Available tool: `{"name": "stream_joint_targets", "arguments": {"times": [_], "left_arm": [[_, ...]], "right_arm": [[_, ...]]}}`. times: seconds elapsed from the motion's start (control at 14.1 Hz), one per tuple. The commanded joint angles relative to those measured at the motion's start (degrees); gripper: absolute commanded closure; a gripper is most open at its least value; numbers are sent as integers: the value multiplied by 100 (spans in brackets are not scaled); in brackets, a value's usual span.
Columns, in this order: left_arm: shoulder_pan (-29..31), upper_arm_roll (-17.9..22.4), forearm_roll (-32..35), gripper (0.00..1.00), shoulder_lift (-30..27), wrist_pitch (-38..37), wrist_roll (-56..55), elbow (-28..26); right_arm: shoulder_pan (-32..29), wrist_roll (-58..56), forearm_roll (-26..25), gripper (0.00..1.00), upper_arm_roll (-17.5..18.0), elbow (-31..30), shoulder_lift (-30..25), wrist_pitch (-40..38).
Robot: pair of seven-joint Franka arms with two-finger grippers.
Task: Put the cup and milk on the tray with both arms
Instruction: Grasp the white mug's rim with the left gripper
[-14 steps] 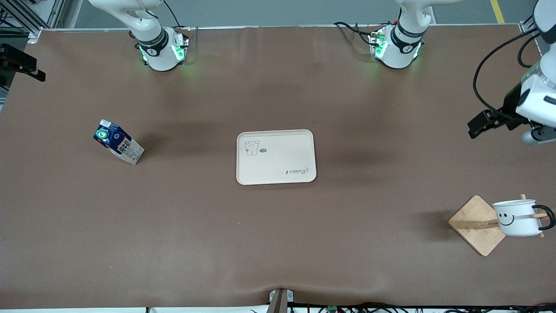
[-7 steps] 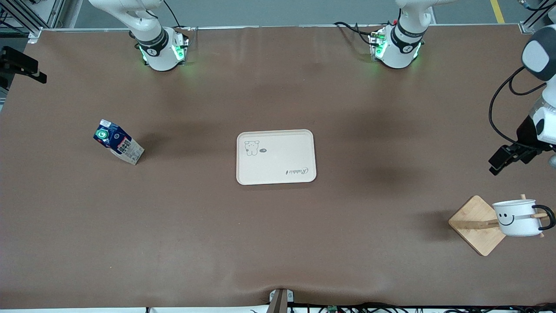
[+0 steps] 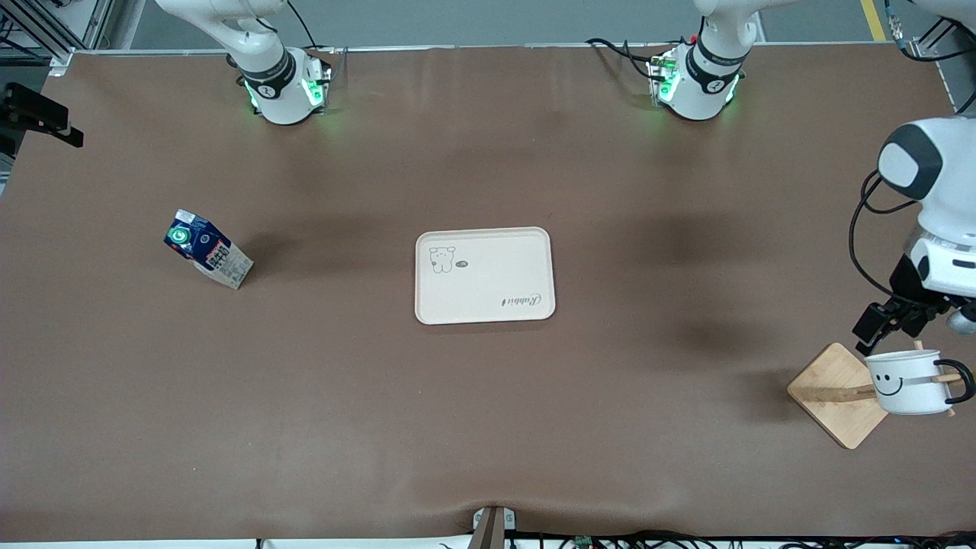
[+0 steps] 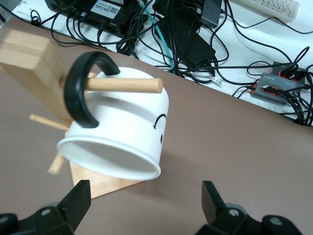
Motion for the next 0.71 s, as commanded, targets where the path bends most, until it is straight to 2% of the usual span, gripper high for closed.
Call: {"name": "stream_joint_targets", "arguments": {"times": [0.0,0.14,0.36,0.5,0.57,0.64], "left_arm": [[37,-31,103,3,231,231,-9,188],[28,-31,111,12,337,249,17,294],[37,-40,514,32,530,266,18,469],[28,-40,533,63,549,267,26,487],[11,-40,542,73,557,267,26,505],[2,-40,551,76,584,267,26,540]], "right_arm": [[-70,47,-57,0,79,-24,-4,32],[-79,47,-57,0,79,-24,5,32],[-88,56,-57,0,79,-24,13,32],[-114,56,-57,0,70,-24,13,23],[-149,56,-57,0,70,-24,13,23],[-158,56,-57,0,70,-24,22,23]]}}
